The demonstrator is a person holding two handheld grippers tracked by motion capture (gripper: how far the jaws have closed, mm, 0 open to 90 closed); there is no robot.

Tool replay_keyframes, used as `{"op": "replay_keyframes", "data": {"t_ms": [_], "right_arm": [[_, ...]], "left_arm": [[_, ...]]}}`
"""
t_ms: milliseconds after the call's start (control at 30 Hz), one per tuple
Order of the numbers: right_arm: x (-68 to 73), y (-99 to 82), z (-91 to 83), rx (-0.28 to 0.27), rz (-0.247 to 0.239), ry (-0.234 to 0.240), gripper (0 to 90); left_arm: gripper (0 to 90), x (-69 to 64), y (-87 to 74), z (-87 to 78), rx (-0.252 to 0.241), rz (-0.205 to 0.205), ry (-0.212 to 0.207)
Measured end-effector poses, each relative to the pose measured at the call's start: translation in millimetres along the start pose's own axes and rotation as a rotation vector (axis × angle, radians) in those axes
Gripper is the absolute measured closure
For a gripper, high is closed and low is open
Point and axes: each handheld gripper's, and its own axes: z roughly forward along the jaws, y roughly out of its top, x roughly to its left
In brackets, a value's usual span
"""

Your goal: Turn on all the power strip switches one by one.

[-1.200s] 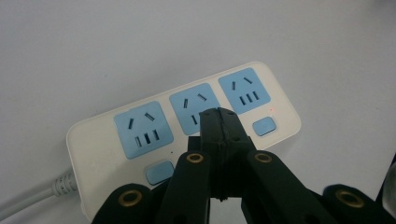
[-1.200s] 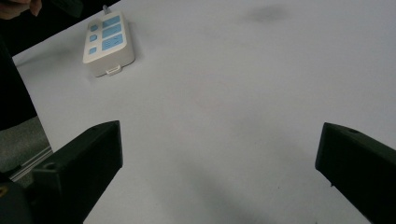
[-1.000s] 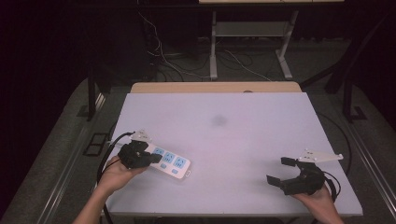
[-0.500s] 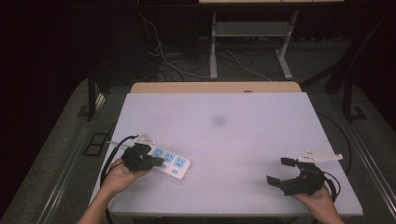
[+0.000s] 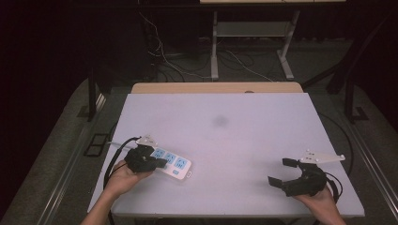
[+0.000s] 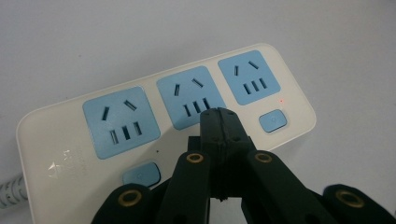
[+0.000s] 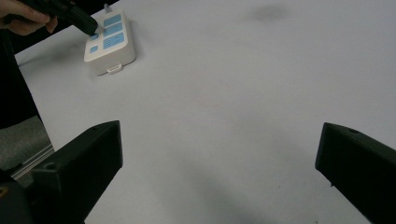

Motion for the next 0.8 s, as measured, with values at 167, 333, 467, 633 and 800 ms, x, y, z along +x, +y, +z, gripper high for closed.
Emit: {"op": "replay_keyframes", "data": {"t_ms": [167, 333, 467, 633, 800], "right_arm": [[-0.5, 0.0, -0.2, 0.000, 0.002, -0.002, 0.6], [-0.3, 0.1, -0.5, -0.003, -0.001, -0.002, 0.6], [-0.1, 0.0, -0.4, -0.002, -0.002, -0.002, 0.6], [-0.1, -0.1, -0.5, -0.002, -0.001, -0.005, 0.6], [-0.2, -0.2, -0.9, -0.005, 0.000, -0.005, 0.6]], "left_arm": [[89.9, 1.9, -0.2, 0.6, 0.003, -0.023, -0.011], [90.0, 4.1, -0.7, 1.5, 0.010, -0.036, -0.020], [90.0, 5.4, -0.9, 2.4, 0.012, -0.064, -0.027], [90.0, 2.6, 1.3, 3.0, 0.029, -0.051, -0.005], [90.0, 1.6, 0.1, 3.2, 0.024, -0.058, 0.004]]}}
